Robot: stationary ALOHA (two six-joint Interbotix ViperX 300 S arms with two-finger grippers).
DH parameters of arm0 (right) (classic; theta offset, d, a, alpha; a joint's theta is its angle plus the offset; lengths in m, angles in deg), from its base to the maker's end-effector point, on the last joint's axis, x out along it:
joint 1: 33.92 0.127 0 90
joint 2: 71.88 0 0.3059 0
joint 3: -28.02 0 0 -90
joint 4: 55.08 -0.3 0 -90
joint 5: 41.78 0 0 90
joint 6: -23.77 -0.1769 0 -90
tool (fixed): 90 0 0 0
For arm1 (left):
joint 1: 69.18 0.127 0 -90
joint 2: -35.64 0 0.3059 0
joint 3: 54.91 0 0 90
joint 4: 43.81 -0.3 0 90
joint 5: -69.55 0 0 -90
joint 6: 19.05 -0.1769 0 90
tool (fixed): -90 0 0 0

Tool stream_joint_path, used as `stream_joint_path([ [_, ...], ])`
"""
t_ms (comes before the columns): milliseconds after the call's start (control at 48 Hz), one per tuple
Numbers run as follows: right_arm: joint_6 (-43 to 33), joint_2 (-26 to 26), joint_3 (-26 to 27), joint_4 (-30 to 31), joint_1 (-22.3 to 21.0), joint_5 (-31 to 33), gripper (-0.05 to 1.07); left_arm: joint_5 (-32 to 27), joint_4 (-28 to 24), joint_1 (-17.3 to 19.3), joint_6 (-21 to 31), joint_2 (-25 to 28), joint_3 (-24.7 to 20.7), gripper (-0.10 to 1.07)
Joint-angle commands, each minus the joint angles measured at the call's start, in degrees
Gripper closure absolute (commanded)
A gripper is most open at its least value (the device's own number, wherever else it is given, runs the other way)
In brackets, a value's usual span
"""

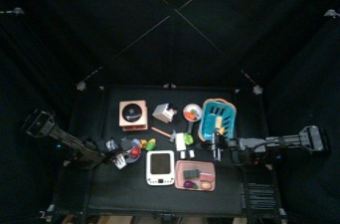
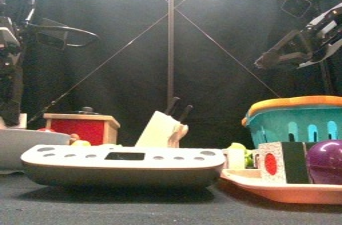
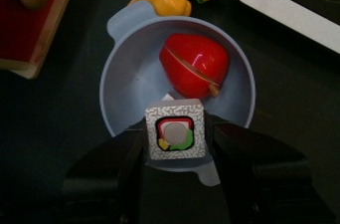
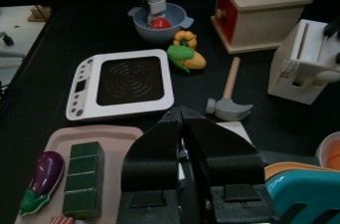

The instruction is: Place sushi piece in bowl

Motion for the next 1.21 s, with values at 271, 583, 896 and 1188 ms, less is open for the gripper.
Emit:
stream_joint_path([
  [271, -0.09, 0.18, 0.79, -0.09, 0.0, -0.26, 1.02, 0.26, -0.09, 0.88, -0.18, -0.26, -0.44, 0.16],
  [583, -0.09, 0.09, 0.79, 0.0, -0.09, -0.35, 1.02, 0.26, 0.26, 1.05, -0.18, -0.26, -0.62, 0.11],
  [896, -0.09, 0.09, 0.79, 0.0, 0.0, -0.26, 1.02, 0.0, 0.18, 1.05, -0.18, -0.44, -1.14, 0.11],
  [1188, -0.09, 0.09, 0.79, 0.0, 0.0, -0.26, 1.02, -0.18, 0.09, 1.14, -0.09, -1.58, -1.14, 0.11],
])
